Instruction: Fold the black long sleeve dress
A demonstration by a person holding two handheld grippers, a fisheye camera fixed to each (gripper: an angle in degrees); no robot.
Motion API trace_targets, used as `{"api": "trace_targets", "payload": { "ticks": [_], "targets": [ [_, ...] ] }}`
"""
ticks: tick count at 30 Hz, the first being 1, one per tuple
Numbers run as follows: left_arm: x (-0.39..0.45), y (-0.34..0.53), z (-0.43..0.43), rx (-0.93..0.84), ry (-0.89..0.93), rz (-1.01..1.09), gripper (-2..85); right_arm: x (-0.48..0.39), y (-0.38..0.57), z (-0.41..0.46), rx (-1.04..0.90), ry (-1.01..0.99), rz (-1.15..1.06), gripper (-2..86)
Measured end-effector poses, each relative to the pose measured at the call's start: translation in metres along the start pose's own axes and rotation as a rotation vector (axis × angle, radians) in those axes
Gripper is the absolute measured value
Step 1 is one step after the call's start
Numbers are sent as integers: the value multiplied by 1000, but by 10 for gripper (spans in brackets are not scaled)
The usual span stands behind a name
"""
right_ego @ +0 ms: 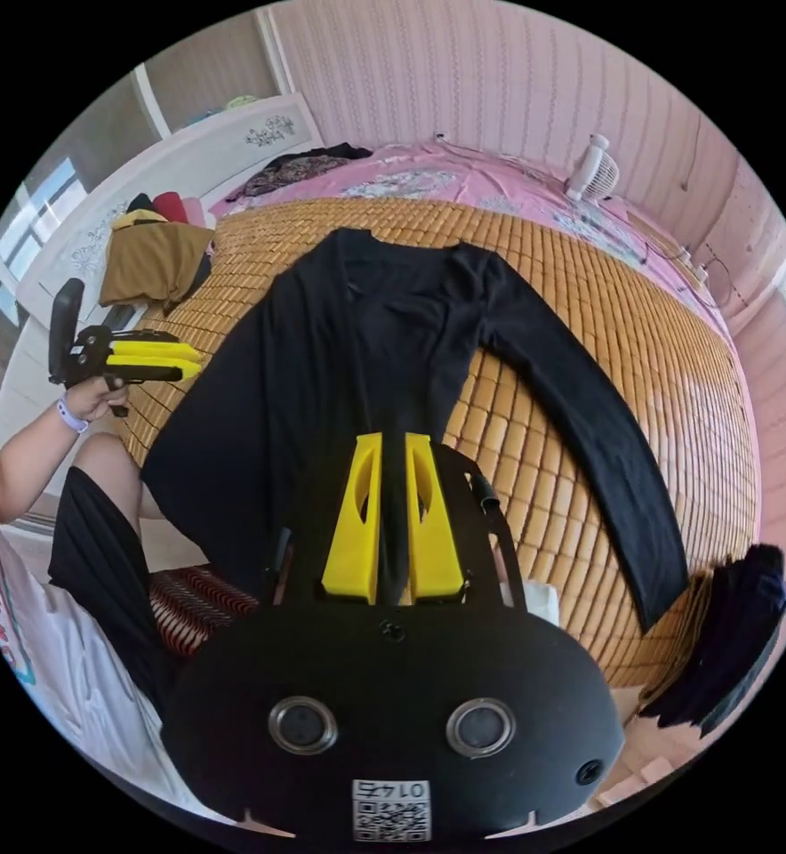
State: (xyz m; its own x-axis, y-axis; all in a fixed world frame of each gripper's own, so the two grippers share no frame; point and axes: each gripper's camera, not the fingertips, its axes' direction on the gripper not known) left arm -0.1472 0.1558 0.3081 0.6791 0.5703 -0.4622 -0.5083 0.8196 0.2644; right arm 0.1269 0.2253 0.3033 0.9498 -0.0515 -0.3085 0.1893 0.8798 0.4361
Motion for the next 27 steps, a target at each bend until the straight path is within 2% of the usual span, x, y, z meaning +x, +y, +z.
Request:
{"api": "trace_targets", "payload": {
  "ticks": [3,6,12,14,17,19,23,25,27],
  "targets": [
    [-41,-23,10,33,-69,-47,54,-9,-77,25,65,-94,-134,64],
    [-67,-46,29,41,-87,-58,66,-15,-152,63,84,-200,-167,66],
    [-87,-76,75,-54,-90,-29,50,-25,-260,140,36,-163,-140,78],
    [-89,-78,76,-34,-52,-18,4,-24,-276,162,-2,-163,-105,73],
    [-96,-70,68,-1,-87,-74,-7,-22,-289,191,-100,-134,-85,5],
    [-106,-57,57,68,-79,-135,-9,-14,-290,189,-49,-117,-80,-3],
    [-128,-50,64,33,-46,-246,-9,16,-290,199,-48,-122,44,-1],
    [-139,-48,60,36,-11,-314,-9,20,-287,198,-25,-154,52,10],
    [-144,-44,50,42,-25,-339,-8,29,-276,173,94,-270,81,49]
  ]
}}
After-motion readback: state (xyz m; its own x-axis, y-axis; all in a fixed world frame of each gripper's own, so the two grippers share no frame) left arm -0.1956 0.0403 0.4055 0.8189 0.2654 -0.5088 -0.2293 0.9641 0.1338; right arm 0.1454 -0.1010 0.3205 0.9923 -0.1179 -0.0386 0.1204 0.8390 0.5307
